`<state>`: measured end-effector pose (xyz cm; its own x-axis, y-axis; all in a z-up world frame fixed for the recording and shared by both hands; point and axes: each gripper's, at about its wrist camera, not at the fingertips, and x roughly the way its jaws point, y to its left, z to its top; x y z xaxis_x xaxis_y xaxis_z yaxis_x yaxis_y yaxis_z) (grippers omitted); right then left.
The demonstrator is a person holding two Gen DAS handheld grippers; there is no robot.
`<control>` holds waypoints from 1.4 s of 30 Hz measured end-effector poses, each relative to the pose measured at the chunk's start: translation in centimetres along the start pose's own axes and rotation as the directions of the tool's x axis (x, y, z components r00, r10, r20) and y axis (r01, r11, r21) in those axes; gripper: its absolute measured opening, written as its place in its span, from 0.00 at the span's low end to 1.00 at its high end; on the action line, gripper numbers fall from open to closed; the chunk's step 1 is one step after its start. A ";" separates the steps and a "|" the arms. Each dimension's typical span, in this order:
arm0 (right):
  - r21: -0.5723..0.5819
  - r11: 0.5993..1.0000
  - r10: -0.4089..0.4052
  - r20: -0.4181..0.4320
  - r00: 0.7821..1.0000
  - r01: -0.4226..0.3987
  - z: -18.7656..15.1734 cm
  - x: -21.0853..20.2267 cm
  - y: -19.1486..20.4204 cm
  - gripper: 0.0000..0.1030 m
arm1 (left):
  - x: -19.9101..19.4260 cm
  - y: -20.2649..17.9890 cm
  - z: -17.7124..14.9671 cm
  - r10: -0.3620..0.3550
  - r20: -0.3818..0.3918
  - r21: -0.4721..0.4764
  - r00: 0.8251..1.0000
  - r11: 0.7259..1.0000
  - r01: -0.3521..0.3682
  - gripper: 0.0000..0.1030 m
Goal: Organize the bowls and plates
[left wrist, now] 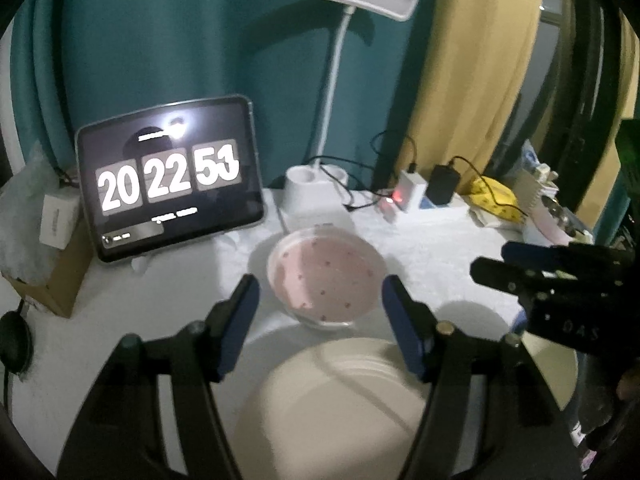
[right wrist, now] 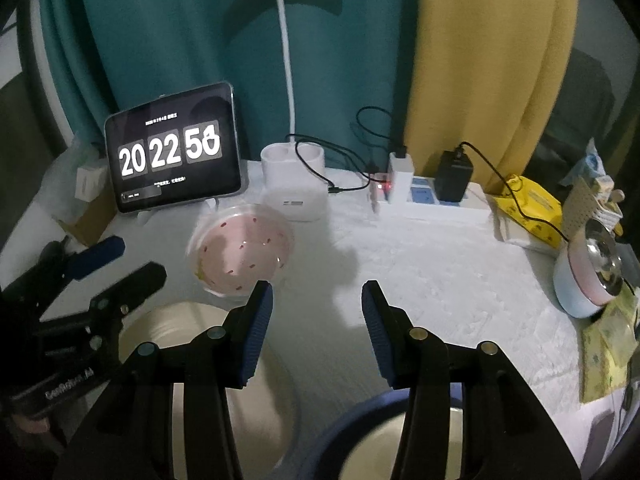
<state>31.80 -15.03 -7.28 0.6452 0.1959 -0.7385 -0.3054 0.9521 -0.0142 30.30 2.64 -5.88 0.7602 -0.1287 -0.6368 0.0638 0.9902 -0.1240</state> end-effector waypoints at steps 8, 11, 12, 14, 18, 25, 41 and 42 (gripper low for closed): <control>0.064 0.998 0.007 -0.040 0.999 -0.004 1.2 3.1 0.4 0.48 | 2.9 2.5 0.4 0.005 -0.052 -0.017 0.999 1.000 -0.006 0.63; 0.102 0.995 0.021 -0.068 0.997 -0.014 1.2 5.0 0.8 0.48 | 4.4 3.4 0.3 -0.021 -0.094 -0.047 0.995 0.999 0.016 0.63; 0.109 0.994 0.022 -0.080 0.997 -0.013 1.2 5.6 0.9 0.48 | 4.8 3.6 0.2 -0.021 -0.099 -0.052 0.995 0.998 0.016 0.63; 0.122 0.992 0.030 -0.099 0.995 -0.017 1.2 6.6 1.1 0.48 | 5.6 4.0 0.2 -0.027 -0.114 -0.066 0.993 0.998 0.019 0.63; 0.144 0.989 0.027 -0.127 0.992 -0.009 1.4 8.4 1.5 0.48 | 7.3 4.6 -0.1 -0.036 -0.152 -0.083 0.988 0.996 0.024 0.63; 0.189 0.982 0.011 -0.185 0.983 0.024 1.4 11.7 2.1 0.48 | 9.4 4.8 -0.3 -0.027 -0.228 -0.078 0.973 0.997 0.009 0.63; 0.246 0.969 0.050 -0.254 0.966 0.014 0.5 15.3 2.8 0.20 | 11.0 4.2 -0.3 -0.012 -0.264 -0.036 0.965 0.999 0.002 0.40; 0.239 0.971 0.043 -0.249 0.968 0.018 0.5 15.3 3.0 0.19 | 11.0 4.1 -0.3 -0.010 -0.261 -0.030 0.965 1.000 0.003 0.37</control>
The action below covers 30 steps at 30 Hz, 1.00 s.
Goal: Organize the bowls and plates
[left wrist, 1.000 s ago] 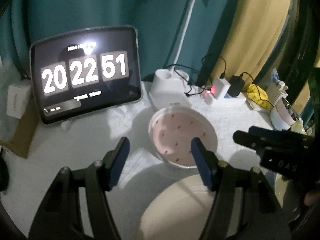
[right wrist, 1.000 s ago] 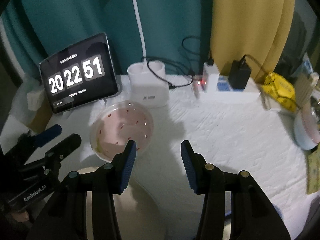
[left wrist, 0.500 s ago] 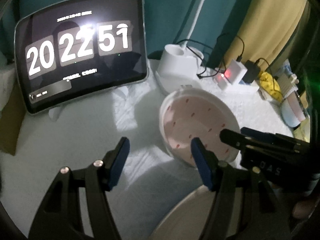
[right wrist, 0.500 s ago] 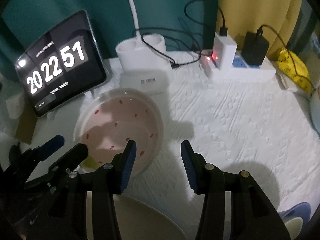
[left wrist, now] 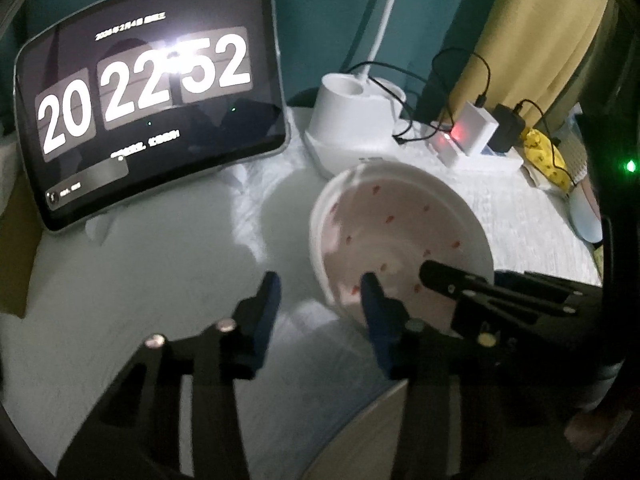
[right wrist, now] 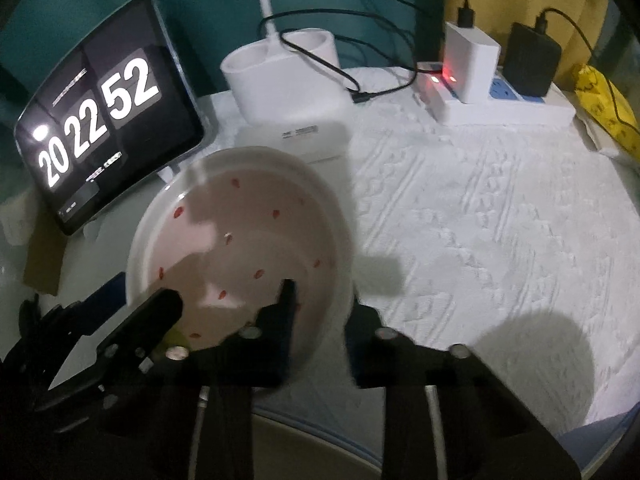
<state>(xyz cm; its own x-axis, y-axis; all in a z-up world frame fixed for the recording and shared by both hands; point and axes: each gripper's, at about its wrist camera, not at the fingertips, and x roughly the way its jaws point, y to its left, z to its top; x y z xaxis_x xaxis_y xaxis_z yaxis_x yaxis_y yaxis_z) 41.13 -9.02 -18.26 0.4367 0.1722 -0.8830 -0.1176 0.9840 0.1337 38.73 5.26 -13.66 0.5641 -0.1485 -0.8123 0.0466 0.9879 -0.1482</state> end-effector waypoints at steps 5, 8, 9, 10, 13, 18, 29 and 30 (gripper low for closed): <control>-0.010 1.000 0.002 0.022 1.000 -0.001 -0.1 -0.3 0.1 0.16 | 0.2 -0.6 -0.2 -0.002 0.004 0.030 1.000 1.000 0.001 0.24; -0.024 1.000 -0.005 0.028 1.000 0.006 -0.1 -0.3 0.1 0.16 | 0.0 -0.6 -0.2 -0.012 0.012 0.030 1.000 0.999 0.012 0.24; -0.028 1.000 -0.007 0.028 1.000 0.008 -0.1 -0.3 0.1 0.16 | -0.1 -0.6 -0.2 -0.009 0.016 0.033 1.000 0.999 0.008 0.24; -0.029 1.000 -0.005 0.029 1.000 0.006 -0.1 -0.4 0.2 0.15 | -0.1 -0.7 -0.2 -0.006 0.020 0.035 1.000 0.999 0.005 0.24; -0.035 0.999 -0.007 0.043 0.999 0.008 -0.1 -0.9 0.3 0.15 | -0.5 -0.7 -0.3 -0.004 0.030 0.036 1.000 0.999 0.003 0.24; -0.042 0.999 -0.003 0.069 0.998 0.006 0.1 -2.1 0.2 0.15 | -1.5 -0.9 -0.4 -0.002 0.060 0.041 0.998 0.999 -0.001 0.24; -0.056 0.998 0.012 0.119 0.993 -0.006 -0.3 -5.4 0.4 0.16 | -4.6 -1.8 -0.8 -0.001 0.118 0.050 0.993 0.999 -0.005 0.24; -0.056 0.998 0.014 0.124 0.992 -0.007 -0.4 -5.8 0.4 0.16 | -4.8 -1.9 -0.8 -0.001 0.121 0.050 0.993 0.999 -0.005 0.24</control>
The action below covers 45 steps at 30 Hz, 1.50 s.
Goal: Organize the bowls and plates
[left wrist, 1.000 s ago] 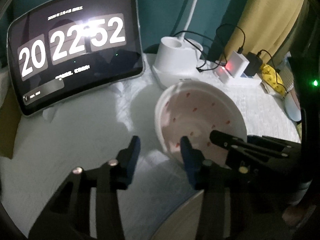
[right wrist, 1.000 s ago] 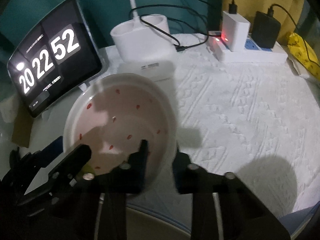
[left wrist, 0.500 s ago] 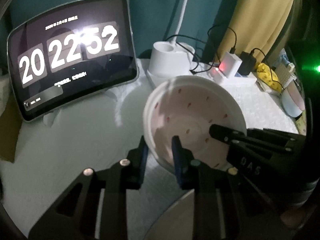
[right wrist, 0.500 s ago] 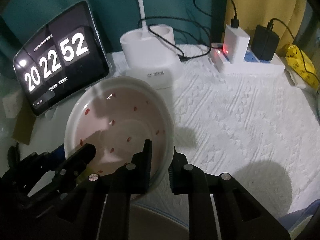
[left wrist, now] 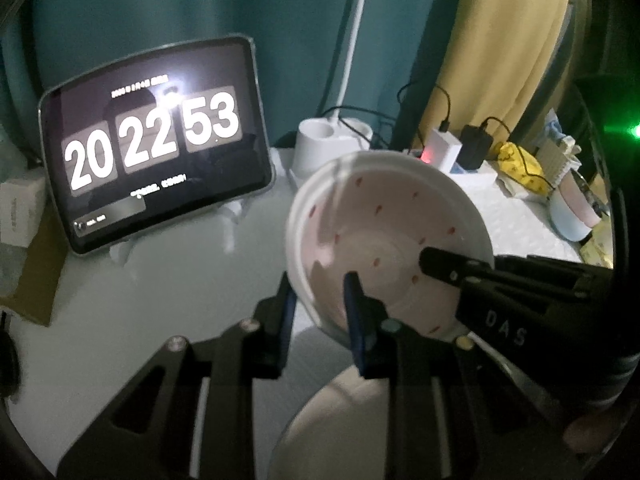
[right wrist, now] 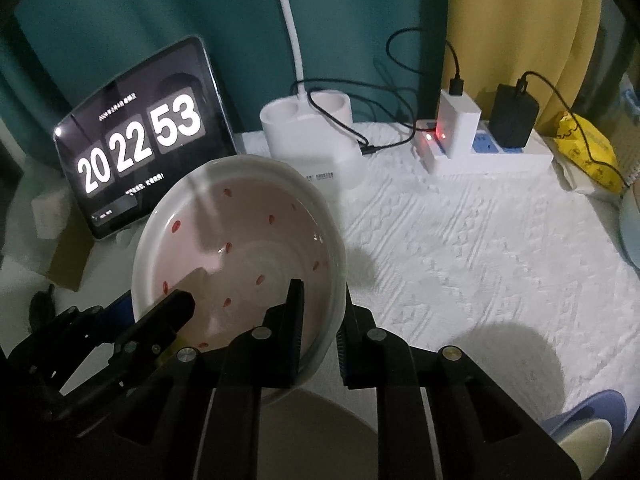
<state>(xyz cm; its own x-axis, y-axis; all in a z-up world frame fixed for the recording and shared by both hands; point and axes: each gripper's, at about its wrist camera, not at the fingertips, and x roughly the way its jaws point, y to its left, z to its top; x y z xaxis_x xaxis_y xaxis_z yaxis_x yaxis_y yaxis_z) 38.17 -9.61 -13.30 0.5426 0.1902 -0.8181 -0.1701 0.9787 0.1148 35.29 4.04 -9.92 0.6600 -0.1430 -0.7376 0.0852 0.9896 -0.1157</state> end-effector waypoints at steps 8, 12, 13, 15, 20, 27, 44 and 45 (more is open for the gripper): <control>-0.012 1.000 0.004 0.040 0.999 -0.004 -0.6 -2.5 0.2 0.16 | -2.1 -0.8 -0.5 -0.006 0.028 0.001 1.000 1.000 0.006 0.24; -0.014 1.000 0.005 0.053 0.999 -0.004 -1.0 -3.4 0.1 0.16 | -2.9 -1.5 -0.9 -0.010 0.035 0.004 0.999 1.000 0.009 0.24; -0.013 1.000 0.006 0.056 0.998 -0.005 -1.1 -3.7 0.0 0.16 | -3.2 -1.7 -1.0 -0.011 0.037 0.007 0.999 1.000 0.011 0.24; -0.013 1.000 0.008 0.065 0.998 -0.007 -1.3 -4.3 -0.1 0.16 | -3.7 -2.0 -1.0 -0.012 0.044 0.011 0.999 1.000 0.012 0.24; -0.013 1.000 0.009 0.093 0.996 -0.008 -1.7 -6.0 -0.6 0.16 | -4.8 -3.0 -1.2 -0.014 0.062 0.022 0.998 1.000 0.013 0.24; -0.014 1.000 0.011 0.126 0.992 -0.010 -2.5 -8.2 -1.4 0.16 | -6.3 -4.3 -1.7 -0.024 0.077 0.029 0.997 0.999 0.022 0.24; 0.000 1.000 0.007 0.183 0.983 -0.007 -5.2 -12.7 -4.0 0.16 | -9.6 -8.6 -3.4 -0.041 0.104 0.079 0.994 0.996 0.033 0.24; 0.003 1.000 0.007 0.186 0.982 -0.008 -5.4 -12.9 -4.3 0.16 | -9.7 -9.0 -3.5 -0.042 0.106 0.084 0.993 0.996 0.033 0.24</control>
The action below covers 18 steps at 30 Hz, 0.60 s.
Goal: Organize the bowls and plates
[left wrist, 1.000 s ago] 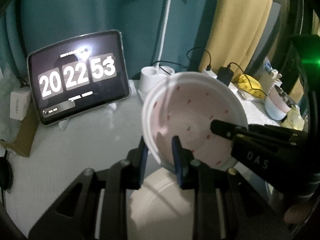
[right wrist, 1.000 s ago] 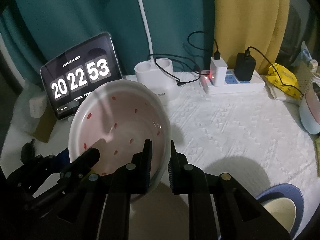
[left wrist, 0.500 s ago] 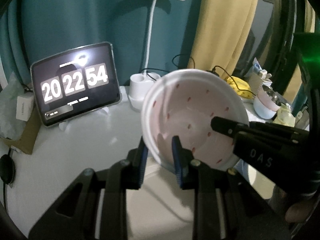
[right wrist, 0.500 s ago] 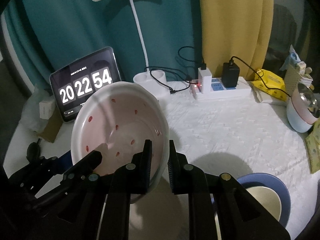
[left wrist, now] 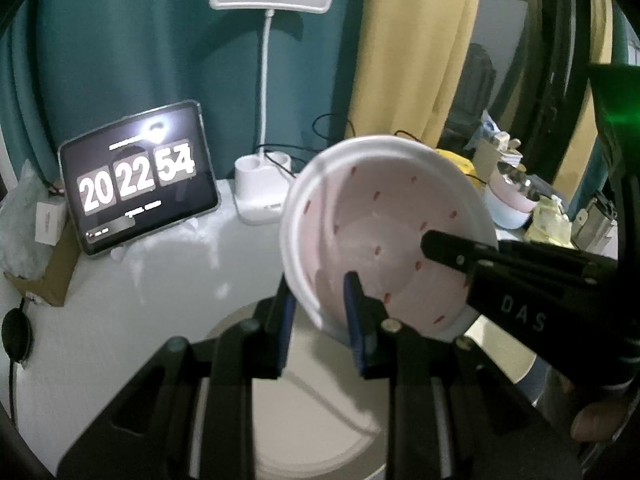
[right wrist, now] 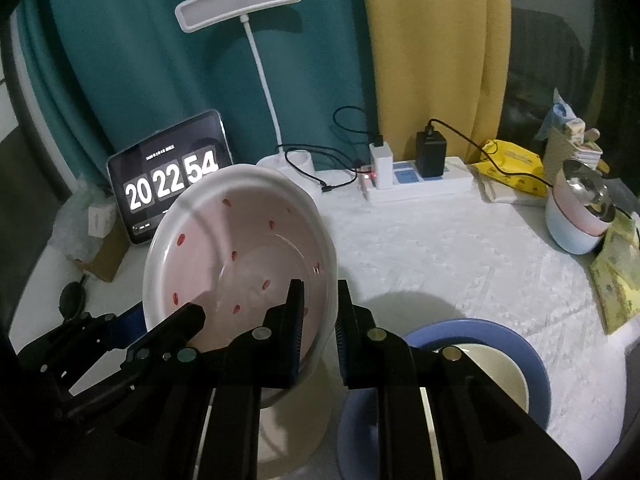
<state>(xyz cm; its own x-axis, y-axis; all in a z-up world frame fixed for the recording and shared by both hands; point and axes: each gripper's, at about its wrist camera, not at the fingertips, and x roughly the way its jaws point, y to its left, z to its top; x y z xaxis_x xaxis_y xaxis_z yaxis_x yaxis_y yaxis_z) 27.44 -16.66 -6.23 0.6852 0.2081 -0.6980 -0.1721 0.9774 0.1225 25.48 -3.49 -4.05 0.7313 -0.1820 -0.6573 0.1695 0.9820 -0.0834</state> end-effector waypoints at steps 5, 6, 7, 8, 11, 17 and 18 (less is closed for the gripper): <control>0.005 1.000 -0.004 0.013 1.000 0.004 -0.4 -1.1 -1.1 0.16 | -0.7 -1.5 -0.1 -0.003 0.010 0.023 1.000 1.000 0.003 0.24; 0.006 1.000 -0.004 0.016 1.000 0.004 -0.5 -1.4 -1.3 0.16 | -0.8 -1.9 -0.2 -0.004 0.011 0.028 1.000 1.000 0.003 0.24; 0.008 1.000 -0.005 0.019 1.000 0.004 -0.6 -1.6 -1.5 0.16 | -1.0 -2.1 -0.2 -0.004 0.013 0.032 1.000 0.999 0.004 0.24; 0.009 1.000 -0.005 0.021 1.000 0.005 -0.8 -1.9 -1.7 0.16 | -1.1 -2.4 -0.3 -0.005 0.013 0.036 1.000 0.999 0.004 0.24; 0.010 1.000 -0.009 0.026 1.000 0.008 -1.1 -2.5 -2.4 0.16 | -1.3 -3.4 -0.4 -0.006 0.014 0.051 1.000 0.999 0.005 0.24; 0.028 1.000 -0.011 0.034 0.999 0.010 -1.9 -3.7 -4.0 0.16 | -1.7 -5.4 -0.8 -0.013 0.015 0.076 1.000 0.997 0.012 0.24; 0.031 0.999 -0.011 0.034 0.999 0.010 -1.9 -3.8 -4.2 0.16 | -1.7 -5.8 -0.9 -0.014 0.013 0.080 1.000 0.997 0.013 0.24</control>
<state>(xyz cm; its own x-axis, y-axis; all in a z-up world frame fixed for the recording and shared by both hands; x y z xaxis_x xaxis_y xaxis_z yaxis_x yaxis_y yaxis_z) 24.19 -21.64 -5.46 0.7105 0.1984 -0.6751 -0.1430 0.9801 0.1375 22.72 -8.81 -3.12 0.7375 -0.1964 -0.6461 0.2313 0.9724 -0.0316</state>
